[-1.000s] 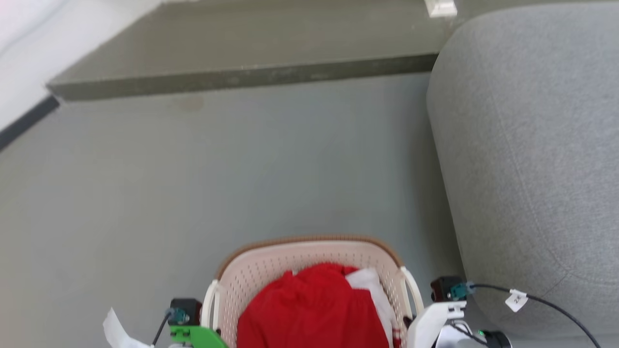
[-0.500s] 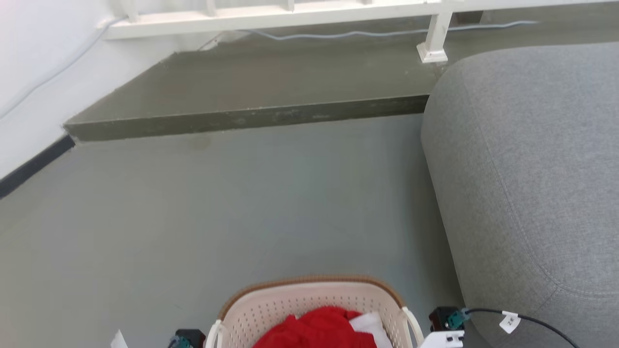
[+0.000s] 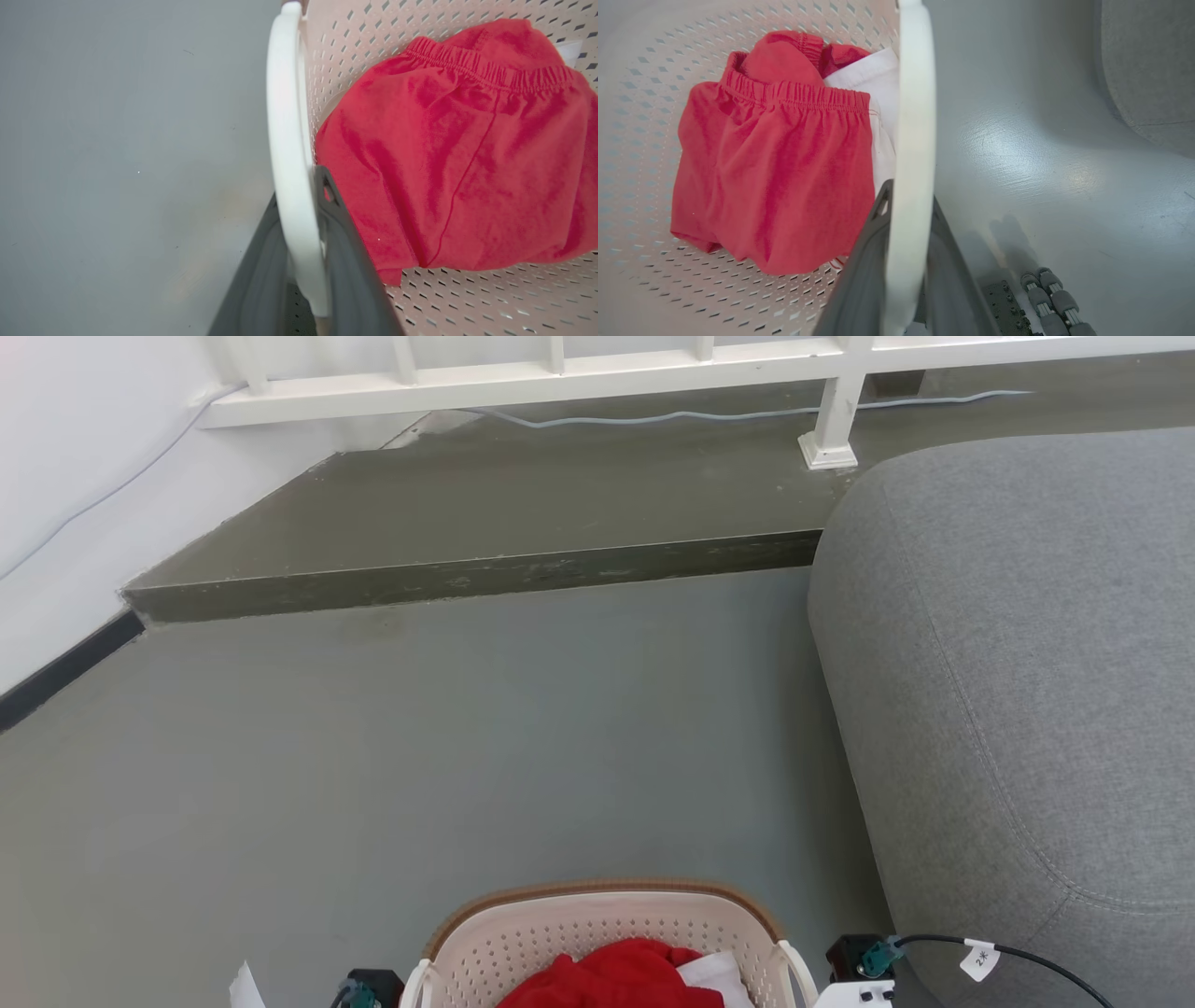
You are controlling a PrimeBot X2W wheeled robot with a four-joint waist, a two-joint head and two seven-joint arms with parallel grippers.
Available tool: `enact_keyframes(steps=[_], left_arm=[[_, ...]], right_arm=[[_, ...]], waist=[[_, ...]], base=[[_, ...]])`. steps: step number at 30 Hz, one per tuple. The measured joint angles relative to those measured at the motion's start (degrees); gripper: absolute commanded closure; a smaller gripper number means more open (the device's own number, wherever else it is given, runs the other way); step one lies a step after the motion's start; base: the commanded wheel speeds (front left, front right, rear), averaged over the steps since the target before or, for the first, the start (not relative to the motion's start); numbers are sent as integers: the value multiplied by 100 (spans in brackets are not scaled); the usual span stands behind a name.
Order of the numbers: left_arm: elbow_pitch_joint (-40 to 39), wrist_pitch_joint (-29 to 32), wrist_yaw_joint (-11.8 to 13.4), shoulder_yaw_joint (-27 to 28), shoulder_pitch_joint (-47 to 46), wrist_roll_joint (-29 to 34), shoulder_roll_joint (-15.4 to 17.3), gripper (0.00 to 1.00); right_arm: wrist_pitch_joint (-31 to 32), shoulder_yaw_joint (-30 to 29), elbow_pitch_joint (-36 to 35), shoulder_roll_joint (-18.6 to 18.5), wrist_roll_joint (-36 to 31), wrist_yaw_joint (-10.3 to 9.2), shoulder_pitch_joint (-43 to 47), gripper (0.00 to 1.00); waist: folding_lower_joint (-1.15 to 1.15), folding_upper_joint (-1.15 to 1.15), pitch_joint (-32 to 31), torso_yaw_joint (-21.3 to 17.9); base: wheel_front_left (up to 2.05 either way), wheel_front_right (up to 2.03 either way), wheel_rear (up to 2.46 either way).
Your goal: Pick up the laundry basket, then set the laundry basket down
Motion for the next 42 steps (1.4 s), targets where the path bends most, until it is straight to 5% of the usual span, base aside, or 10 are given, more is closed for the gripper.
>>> enact_keyframes(steps=[42], left_arm=[[-338,89,299,-216,-20,-350,58,100]], right_arm=[[-102,286,127,-26,331,-1,-342,100]], waist=[[0,0,177,-13]], base=[[0,0,0]])
